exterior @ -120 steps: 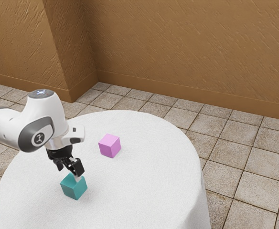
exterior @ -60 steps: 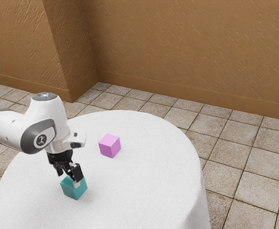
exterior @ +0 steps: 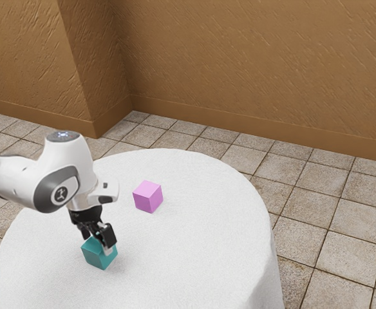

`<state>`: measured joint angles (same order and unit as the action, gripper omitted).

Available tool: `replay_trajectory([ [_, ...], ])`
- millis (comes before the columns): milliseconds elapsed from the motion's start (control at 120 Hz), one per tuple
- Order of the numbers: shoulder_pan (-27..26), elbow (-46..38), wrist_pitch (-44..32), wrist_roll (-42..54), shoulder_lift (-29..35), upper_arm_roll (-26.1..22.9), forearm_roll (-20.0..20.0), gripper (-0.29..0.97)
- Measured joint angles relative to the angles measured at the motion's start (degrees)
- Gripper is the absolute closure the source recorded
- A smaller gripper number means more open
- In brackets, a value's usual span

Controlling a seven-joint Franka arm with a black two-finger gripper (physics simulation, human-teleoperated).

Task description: Pick up the blue block with one arm, and put the blue block on the pink block with one arm

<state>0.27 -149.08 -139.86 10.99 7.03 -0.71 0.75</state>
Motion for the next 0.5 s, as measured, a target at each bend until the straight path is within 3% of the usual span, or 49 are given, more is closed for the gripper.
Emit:
replay_trajectory([
  [500,0.0,-0.1,-2.0,-0.3,-2.3,0.1,1.1,0.0],
])
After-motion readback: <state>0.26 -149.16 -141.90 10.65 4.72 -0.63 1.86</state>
